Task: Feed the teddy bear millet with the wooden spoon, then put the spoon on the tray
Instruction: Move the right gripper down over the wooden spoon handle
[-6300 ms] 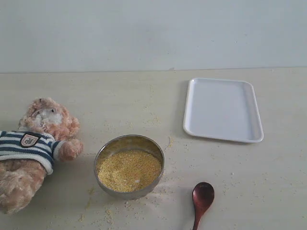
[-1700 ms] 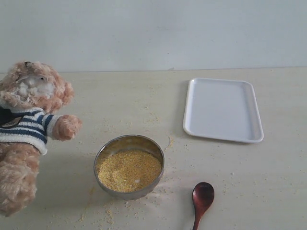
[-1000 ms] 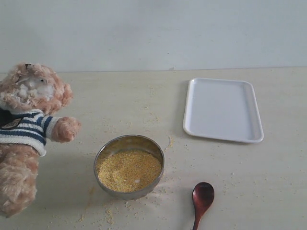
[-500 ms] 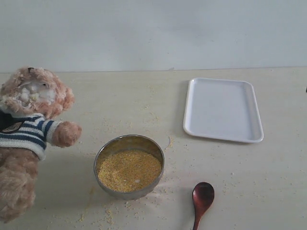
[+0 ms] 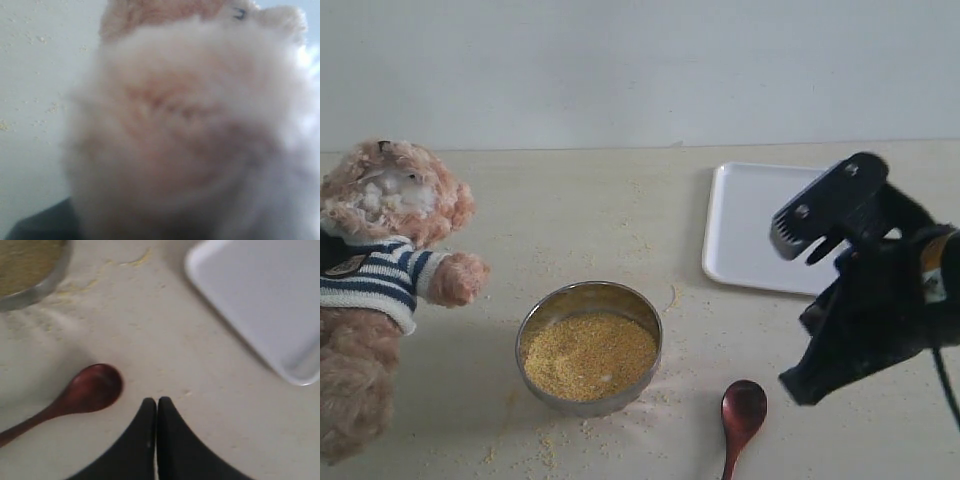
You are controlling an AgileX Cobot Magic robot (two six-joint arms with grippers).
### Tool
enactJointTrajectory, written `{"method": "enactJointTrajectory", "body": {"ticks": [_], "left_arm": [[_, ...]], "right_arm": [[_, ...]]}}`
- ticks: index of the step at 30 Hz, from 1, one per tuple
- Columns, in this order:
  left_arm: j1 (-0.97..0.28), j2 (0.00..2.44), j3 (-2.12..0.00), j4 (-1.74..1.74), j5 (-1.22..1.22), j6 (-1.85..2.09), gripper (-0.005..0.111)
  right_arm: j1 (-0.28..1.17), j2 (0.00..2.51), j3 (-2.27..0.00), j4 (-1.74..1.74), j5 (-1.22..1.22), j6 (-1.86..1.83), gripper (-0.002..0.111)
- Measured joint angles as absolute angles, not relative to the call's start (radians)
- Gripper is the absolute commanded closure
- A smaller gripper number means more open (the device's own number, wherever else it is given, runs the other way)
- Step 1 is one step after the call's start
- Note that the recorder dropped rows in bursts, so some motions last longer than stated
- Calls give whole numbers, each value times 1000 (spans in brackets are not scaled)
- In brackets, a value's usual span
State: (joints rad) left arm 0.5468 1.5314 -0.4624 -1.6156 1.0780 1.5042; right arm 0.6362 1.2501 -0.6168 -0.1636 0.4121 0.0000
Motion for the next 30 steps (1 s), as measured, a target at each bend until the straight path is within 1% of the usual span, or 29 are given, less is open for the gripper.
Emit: {"method": "enactJointTrajectory", "body": {"ticks": [2, 3, 4, 6, 8, 10, 11, 12, 17, 25, 30], "left_arm": [[547, 1531, -462, -1616, 1078, 1504, 102], [547, 1531, -462, -1616, 1078, 1504, 102], [547, 1531, -462, -1616, 1078, 1504, 102], [547, 1531, -462, -1616, 1078, 1504, 102], [547, 1531, -462, -1616, 1078, 1504, 102], [547, 1531, -462, -1616, 1078, 1504, 102], [547, 1531, -462, -1616, 1078, 1504, 102], [547, 1531, -462, -1616, 1078, 1504, 102], [547, 1531, -462, -1616, 1078, 1504, 102], [547, 1531, -462, -1616, 1078, 1504, 102], [547, 1531, -462, -1616, 1078, 1504, 102]], "right_arm": [[712, 1279, -617, -157, 425, 81, 107], [745, 1298, -617, -154, 427, 123, 105], [770, 1314, -617, -155, 424, 154, 101], [828, 1356, -617, -145, 402, 218, 85], [878, 1396, -617, -141, 369, 275, 64], [928, 1430, -617, -139, 344, 320, 45], [949, 1446, -617, -139, 337, 341, 39], [966, 1463, -617, -137, 335, 363, 35], [998, 1533, -617, -137, 372, 470, 35], [998, 1602, -617, -137, 333, 555, 35], [998, 1618, -617, -140, 364, 574, 35]]}}
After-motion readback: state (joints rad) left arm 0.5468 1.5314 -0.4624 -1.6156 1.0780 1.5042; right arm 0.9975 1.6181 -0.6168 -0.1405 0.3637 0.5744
